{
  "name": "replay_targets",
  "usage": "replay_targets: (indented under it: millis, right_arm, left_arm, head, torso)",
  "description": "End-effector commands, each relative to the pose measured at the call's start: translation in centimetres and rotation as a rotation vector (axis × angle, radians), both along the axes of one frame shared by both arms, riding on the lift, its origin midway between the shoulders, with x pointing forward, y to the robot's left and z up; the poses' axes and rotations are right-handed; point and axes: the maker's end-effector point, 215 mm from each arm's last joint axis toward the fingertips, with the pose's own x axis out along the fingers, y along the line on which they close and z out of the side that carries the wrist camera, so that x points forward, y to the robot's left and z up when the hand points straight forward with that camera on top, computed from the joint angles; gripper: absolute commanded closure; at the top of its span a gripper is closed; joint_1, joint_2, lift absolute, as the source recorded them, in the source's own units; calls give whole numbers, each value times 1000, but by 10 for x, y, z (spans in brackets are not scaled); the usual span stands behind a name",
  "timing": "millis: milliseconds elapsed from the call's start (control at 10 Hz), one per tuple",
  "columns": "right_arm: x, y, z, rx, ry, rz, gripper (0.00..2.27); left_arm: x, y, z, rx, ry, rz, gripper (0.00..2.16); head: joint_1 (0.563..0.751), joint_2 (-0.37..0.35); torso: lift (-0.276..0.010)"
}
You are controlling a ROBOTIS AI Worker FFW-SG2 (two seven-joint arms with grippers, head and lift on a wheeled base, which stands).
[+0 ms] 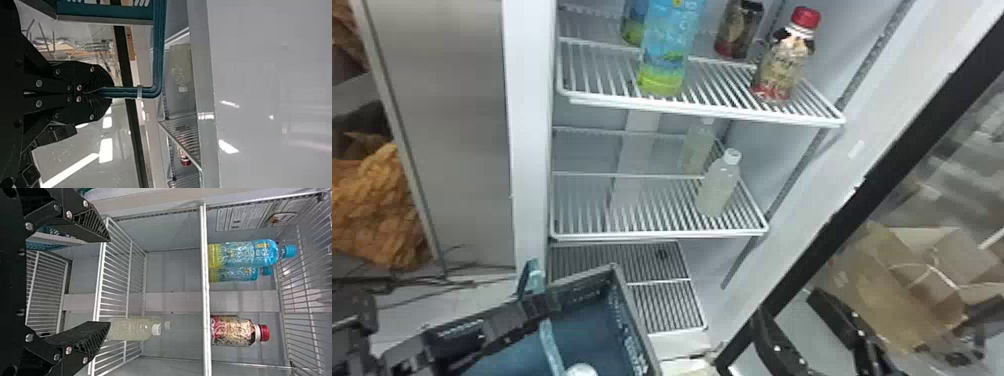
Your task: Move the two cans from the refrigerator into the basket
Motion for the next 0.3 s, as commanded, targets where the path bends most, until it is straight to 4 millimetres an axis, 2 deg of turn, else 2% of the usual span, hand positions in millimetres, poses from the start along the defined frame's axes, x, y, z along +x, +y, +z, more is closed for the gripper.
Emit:
replay_targets:
  millis: [0,200]
  right_arm:
    - [1,-1,0,0,-1,-1,321]
    - [1,-1,-2,5,1,-4,321]
  left_arm:
    - [0,0,0,0,0,0,1210]
    - [0,0,1,-2,0,0,1210]
  head:
    - [695,-350]
    - [695,-350]
  torso:
    - [-219]
    - [-219]
